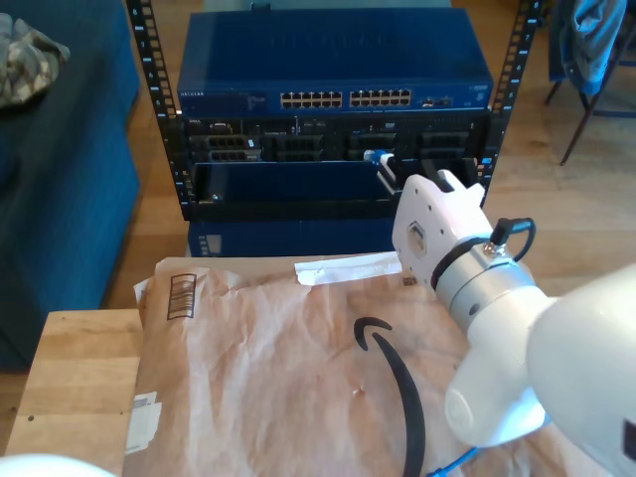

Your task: Grab the cable and plug it in

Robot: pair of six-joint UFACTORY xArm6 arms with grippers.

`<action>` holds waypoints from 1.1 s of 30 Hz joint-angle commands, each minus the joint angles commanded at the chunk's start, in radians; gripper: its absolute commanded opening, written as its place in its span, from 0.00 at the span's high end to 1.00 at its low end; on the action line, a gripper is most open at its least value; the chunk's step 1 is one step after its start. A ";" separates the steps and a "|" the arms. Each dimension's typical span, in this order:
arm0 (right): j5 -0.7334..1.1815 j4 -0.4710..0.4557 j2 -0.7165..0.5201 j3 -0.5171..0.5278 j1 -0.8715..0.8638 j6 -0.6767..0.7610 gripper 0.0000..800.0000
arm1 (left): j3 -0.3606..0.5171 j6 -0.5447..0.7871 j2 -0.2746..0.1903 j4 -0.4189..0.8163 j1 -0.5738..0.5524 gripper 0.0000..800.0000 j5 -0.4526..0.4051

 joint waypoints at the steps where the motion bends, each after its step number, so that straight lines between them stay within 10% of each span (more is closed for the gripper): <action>1: 0.000 0.000 0.020 -0.028 0.000 0.000 1.00 | -0.002 0.000 0.000 0.000 0.000 0.00 0.000; 11: -0.084 0.014 0.236 -0.218 0.002 -0.014 1.00 | 0.000 0.000 0.000 0.000 0.000 0.00 0.000; 33: -0.167 0.423 0.338 -0.261 0.101 -0.094 1.00 | 0.000 0.000 0.000 0.000 0.000 0.00 0.000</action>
